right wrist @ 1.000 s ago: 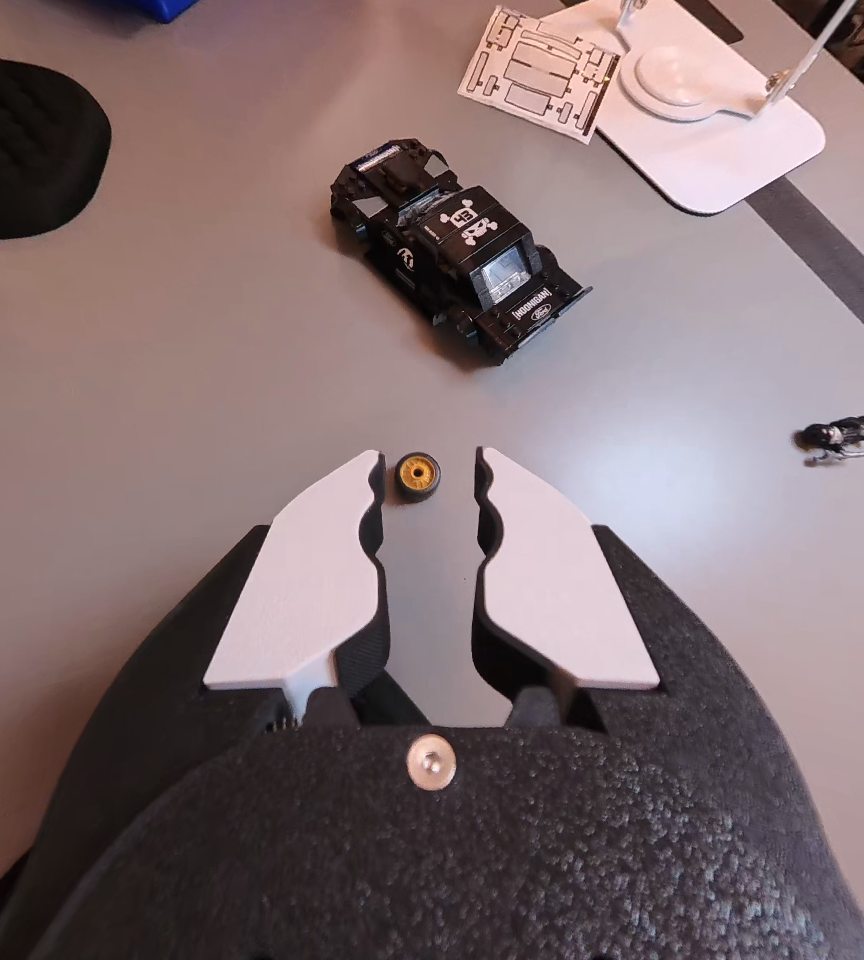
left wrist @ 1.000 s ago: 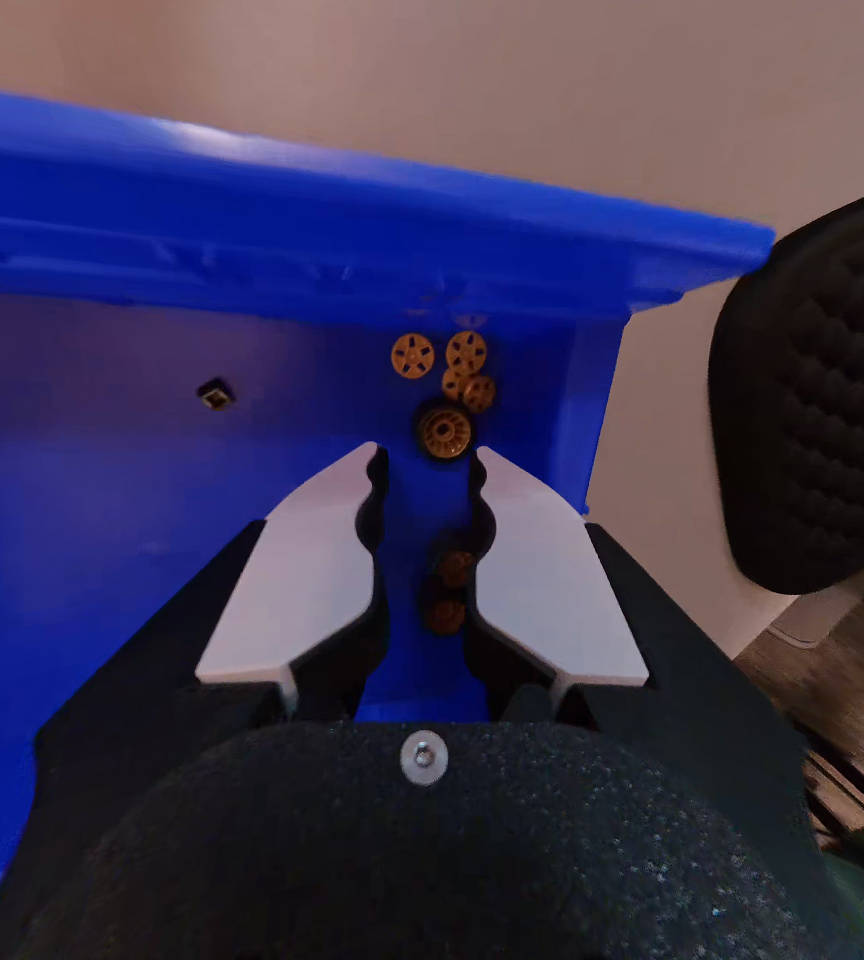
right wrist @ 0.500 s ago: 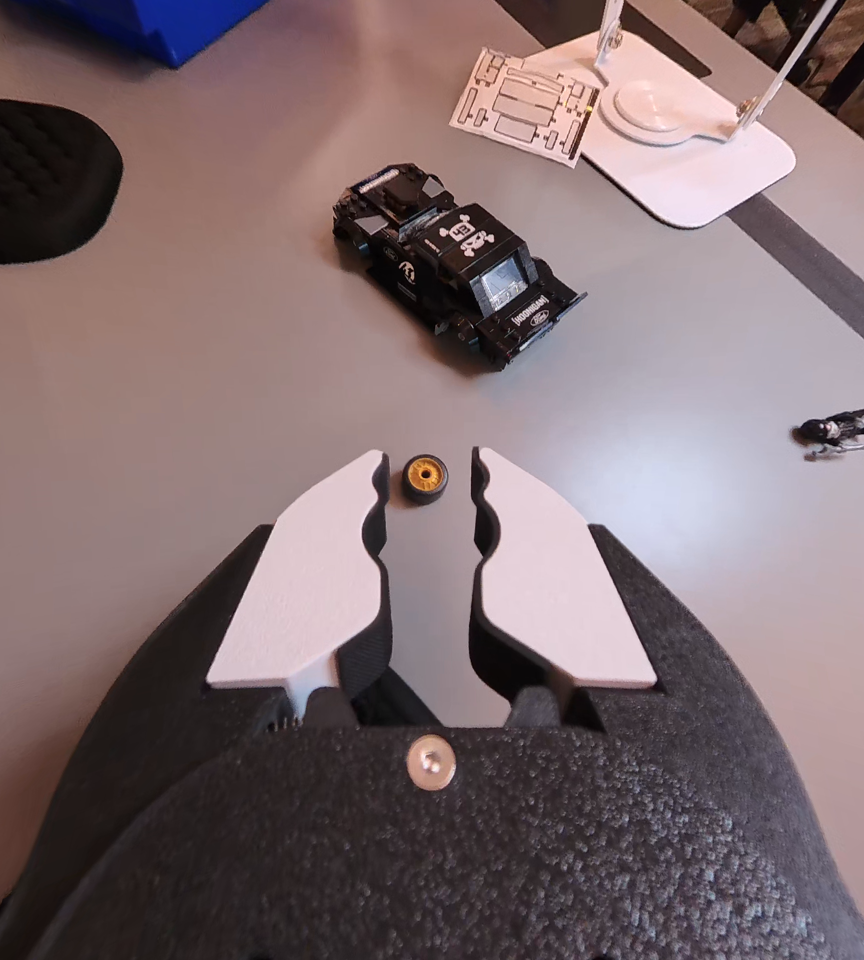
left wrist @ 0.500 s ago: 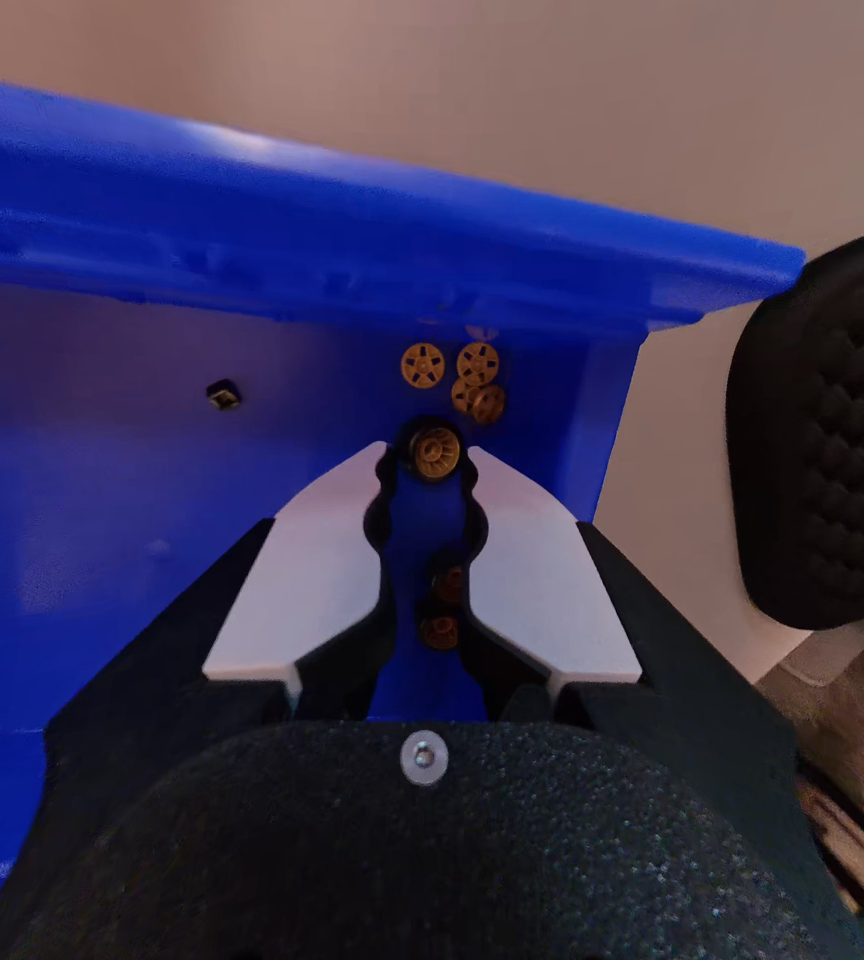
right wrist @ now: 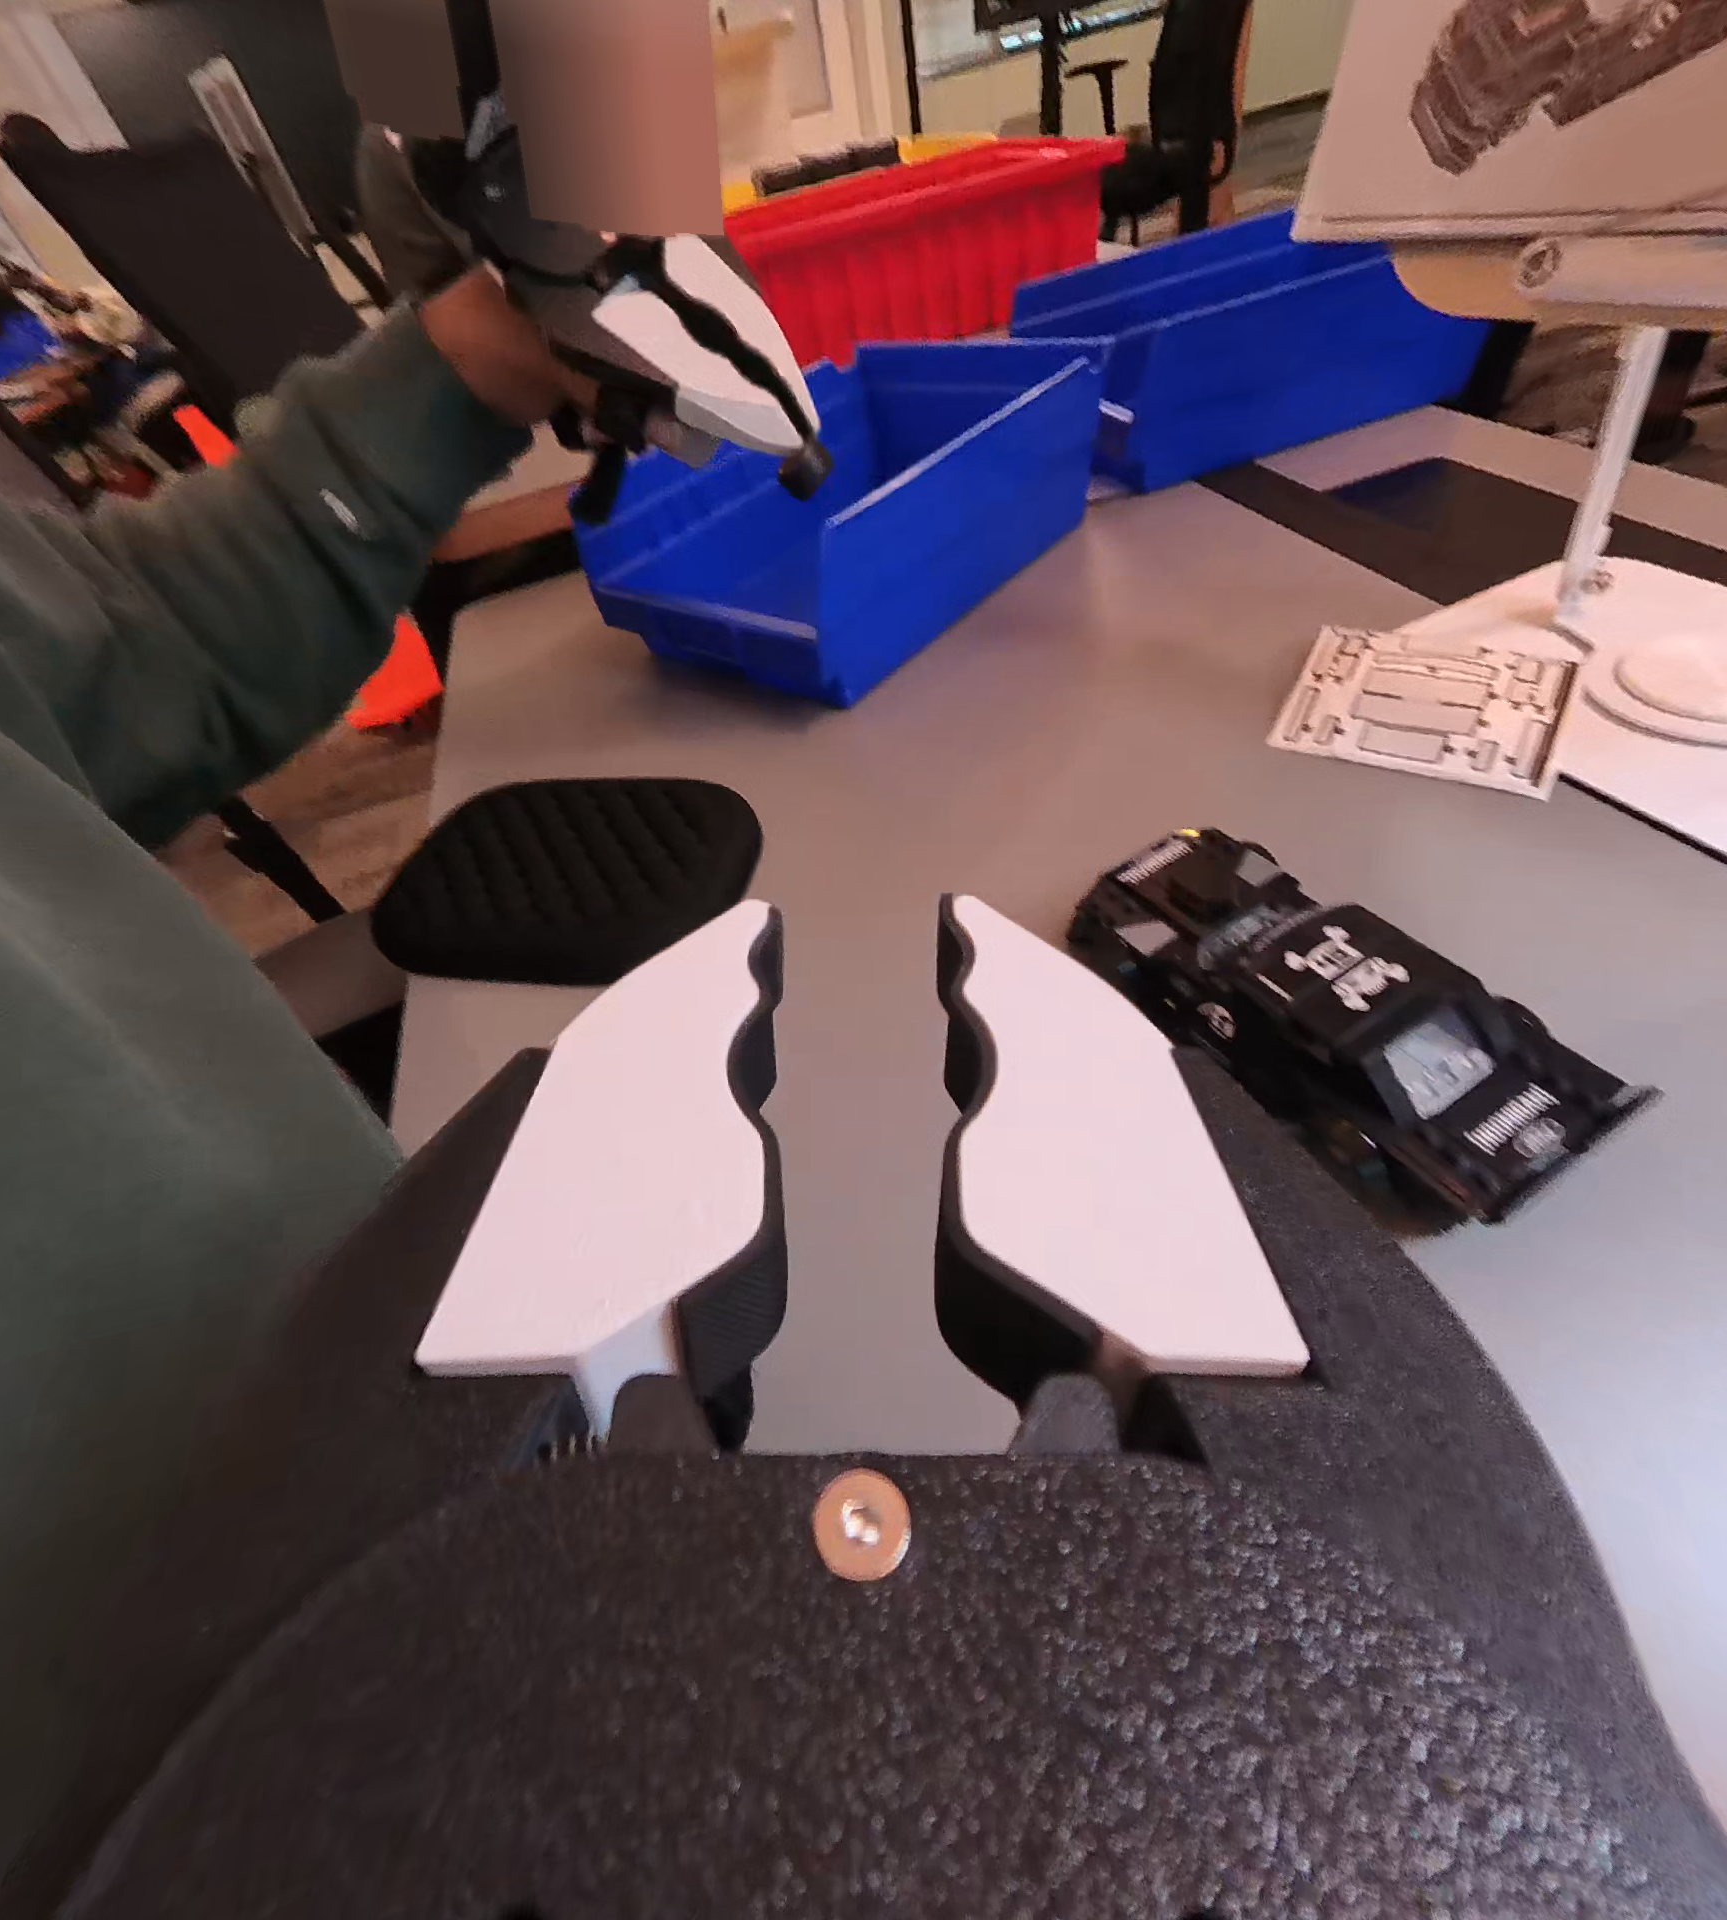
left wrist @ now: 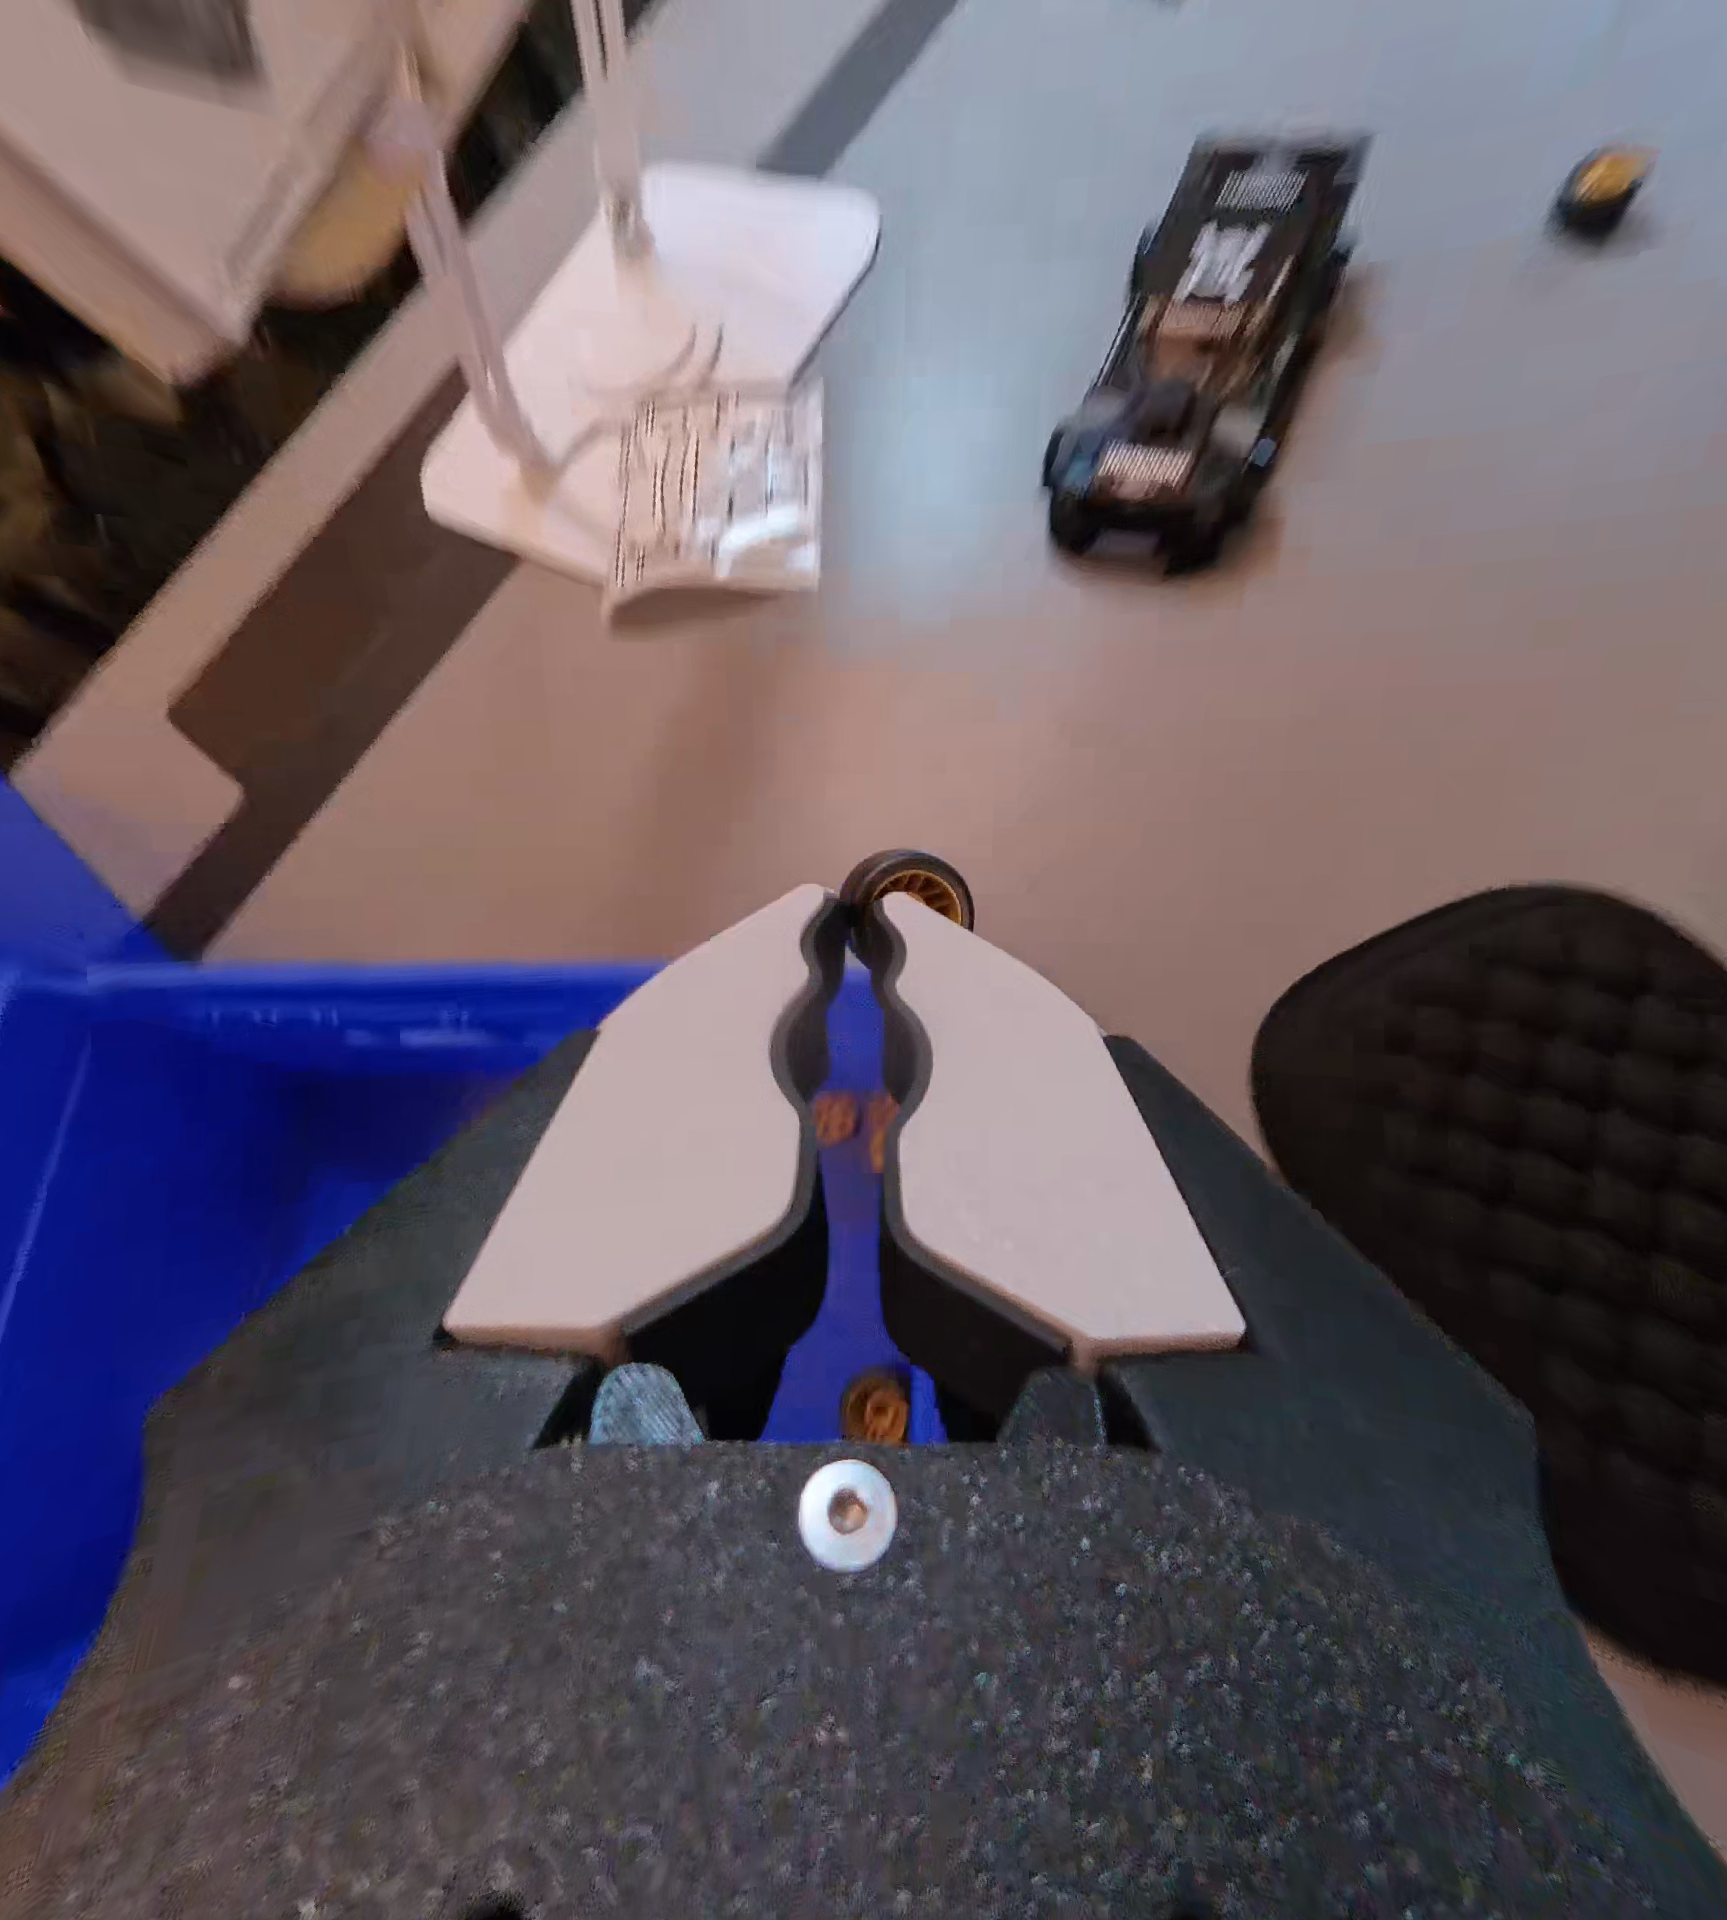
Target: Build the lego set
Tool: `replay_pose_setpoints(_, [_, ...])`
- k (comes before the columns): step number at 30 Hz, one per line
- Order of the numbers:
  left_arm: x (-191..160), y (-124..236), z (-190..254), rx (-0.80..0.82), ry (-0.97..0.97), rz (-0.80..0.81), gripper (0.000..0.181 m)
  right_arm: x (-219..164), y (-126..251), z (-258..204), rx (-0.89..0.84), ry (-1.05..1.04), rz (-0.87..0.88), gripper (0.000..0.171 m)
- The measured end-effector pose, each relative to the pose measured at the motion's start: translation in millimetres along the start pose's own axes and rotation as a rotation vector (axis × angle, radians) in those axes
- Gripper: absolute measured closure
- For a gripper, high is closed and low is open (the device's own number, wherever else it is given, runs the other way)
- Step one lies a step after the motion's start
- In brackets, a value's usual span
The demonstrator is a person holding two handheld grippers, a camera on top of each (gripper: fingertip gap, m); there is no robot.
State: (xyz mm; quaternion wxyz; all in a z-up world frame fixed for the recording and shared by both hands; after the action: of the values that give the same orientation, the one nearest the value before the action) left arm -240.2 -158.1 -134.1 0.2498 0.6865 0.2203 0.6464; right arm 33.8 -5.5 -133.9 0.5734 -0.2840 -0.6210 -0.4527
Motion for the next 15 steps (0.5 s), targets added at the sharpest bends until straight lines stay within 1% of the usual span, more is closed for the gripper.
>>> replay_pose_setpoints(2, [22, 5, 29, -0.059, -0.078, 0.144, 0.176, 10, -8, -5, 0.038, -0.057, 0.061, 0.143])
replay_pose_setpoints(4, [45, 7, 68, -0.127, -0.185, 0.321, 0.176, 22, -17, -11, 0.109, -0.16, 0.142, 0.143])
replay_pose_setpoints(7, [71, 2, 130, -0.237, -0.31, 0.563, 0.177, 43, -29, -20, 0.301, -0.431, 0.291, 0.142])
replay_pose_setpoints(9, [85, -2, 164, -0.269, -0.364, 0.714, 0.177, 49, -38, -22, 0.38, -0.573, 0.342, 0.14])
replay_pose_setpoints(12, [97, -11, 198, -0.232, -0.453, 0.836, 0.176, 51, -45, -29, 0.453, -0.667, 0.374, 0.139])
replay_pose_setpoints(13, [99, -14, 203, -0.216, -0.472, 0.857, 0.176, 52, -45, -32, 0.479, -0.69, 0.383, 0.138])
replay_pose_setpoints(15, [100, -21, 213, -0.232, -0.48, 0.87, 0.176, 52, -44, -35, 0.493, -0.717, 0.396, 0.138])
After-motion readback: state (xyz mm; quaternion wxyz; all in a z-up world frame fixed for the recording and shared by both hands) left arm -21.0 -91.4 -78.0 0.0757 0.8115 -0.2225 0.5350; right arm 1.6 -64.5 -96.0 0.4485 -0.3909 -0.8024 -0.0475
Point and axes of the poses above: each gripper's, where its closed fingertips meet, y back along the fingers, x out of its top, z = x × y across the jaws, the point moved 2 cm from there along y, back along the fingers, and after that the axes turned 15 degrees about y, right-handed, at the moved point
